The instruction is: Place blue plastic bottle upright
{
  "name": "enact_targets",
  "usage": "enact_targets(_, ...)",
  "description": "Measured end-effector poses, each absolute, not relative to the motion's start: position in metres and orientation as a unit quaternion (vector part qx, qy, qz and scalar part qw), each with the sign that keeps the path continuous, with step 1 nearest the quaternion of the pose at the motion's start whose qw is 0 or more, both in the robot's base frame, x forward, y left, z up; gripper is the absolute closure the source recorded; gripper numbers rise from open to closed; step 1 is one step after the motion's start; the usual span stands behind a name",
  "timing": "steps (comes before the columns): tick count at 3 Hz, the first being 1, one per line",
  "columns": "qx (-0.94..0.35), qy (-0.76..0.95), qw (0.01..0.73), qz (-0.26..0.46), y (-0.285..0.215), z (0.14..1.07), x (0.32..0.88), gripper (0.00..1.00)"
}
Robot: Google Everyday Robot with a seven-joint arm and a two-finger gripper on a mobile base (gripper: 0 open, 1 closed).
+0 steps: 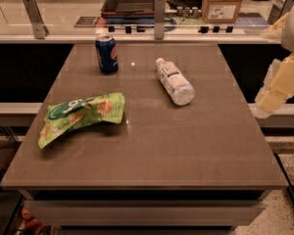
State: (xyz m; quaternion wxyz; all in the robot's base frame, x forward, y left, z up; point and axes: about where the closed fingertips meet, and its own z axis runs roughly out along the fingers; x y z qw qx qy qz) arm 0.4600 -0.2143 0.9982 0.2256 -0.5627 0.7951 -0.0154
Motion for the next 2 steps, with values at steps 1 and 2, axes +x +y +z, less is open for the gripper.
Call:
enact_targets(1,-0.514,0.821,0.247,0.024,-0.212,1.0,0.478,0.0)
enact_targets(2,-0.447,0.858,0.248,0.054,-0.21,1.0,0.496,0.0)
